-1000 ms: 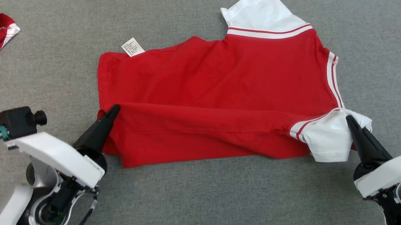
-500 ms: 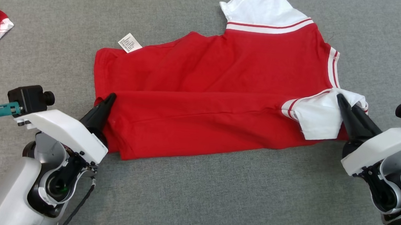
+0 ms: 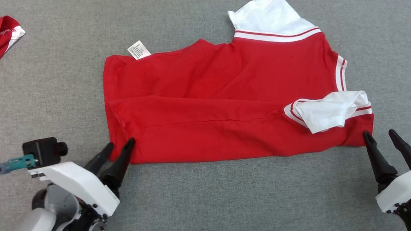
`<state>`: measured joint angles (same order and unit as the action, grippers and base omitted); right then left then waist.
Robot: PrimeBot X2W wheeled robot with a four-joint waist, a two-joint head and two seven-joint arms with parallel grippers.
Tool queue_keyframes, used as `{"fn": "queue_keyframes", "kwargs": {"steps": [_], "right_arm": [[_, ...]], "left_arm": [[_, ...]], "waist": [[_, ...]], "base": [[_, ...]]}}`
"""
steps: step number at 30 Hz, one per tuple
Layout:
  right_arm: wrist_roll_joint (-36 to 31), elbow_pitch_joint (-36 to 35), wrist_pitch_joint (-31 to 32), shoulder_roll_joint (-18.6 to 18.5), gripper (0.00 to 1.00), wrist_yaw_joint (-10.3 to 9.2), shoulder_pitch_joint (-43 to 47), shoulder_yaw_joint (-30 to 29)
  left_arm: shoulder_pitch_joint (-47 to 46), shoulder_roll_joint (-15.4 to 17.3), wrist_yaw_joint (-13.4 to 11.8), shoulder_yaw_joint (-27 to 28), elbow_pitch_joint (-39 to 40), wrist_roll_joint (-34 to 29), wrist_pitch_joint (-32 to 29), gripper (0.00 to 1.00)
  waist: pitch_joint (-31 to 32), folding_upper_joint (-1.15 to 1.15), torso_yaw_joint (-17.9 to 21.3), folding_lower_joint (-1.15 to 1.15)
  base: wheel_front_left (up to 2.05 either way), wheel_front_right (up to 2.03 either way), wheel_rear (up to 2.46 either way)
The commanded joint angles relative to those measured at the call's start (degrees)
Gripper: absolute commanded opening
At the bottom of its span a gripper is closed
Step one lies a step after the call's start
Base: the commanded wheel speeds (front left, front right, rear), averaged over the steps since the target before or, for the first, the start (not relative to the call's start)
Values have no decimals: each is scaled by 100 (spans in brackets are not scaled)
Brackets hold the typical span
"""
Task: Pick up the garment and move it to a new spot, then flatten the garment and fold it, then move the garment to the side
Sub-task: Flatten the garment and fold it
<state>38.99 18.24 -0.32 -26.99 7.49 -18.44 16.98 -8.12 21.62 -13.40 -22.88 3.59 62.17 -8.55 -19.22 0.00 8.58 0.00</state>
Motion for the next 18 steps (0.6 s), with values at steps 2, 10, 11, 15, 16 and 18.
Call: {"fn": "queue_keyframes", "kwargs": {"steps": [2, 10, 11, 15, 16, 18], "right_arm": [[-71, 121, 84, 130, 100, 1, -97, -37], [-309, 563, 239, 382, 100, 1, -473, 208], [-288, 599, 268, 390, 100, 1, -492, 238], [-248, 756, 372, 374, 100, 1, -551, 344], [-254, 793, 393, 359, 100, 1, -561, 380], [-259, 873, 453, 346, 100, 1, -567, 451]], "left_arm": [[-149, -52, -33, -33, -229, -11, -19, 100], [-352, -358, 279, -345, -933, 154, -272, 100], [-371, -396, 341, -372, -985, 200, -317, 100], [-379, -520, 576, -516, -1126, 356, -450, 100], [-386, -516, 626, -555, -1150, 365, -497, 90], [-386, -527, 712, -622, -1198, 386, -567, 47]], "waist": [[-59, 0, -22, 0], [-178, 0, -62, 0], [-187, 0, -70, 0], [-205, 0, -93, 0], [-207, 0, -95, 0], [-209, 0, -97, 0]], "base": [[0, 0, 0], [0, 0, 0], [0, 0, 0], [0, 0, 0], [0, 0, 0], [0, 0, 0]]}}
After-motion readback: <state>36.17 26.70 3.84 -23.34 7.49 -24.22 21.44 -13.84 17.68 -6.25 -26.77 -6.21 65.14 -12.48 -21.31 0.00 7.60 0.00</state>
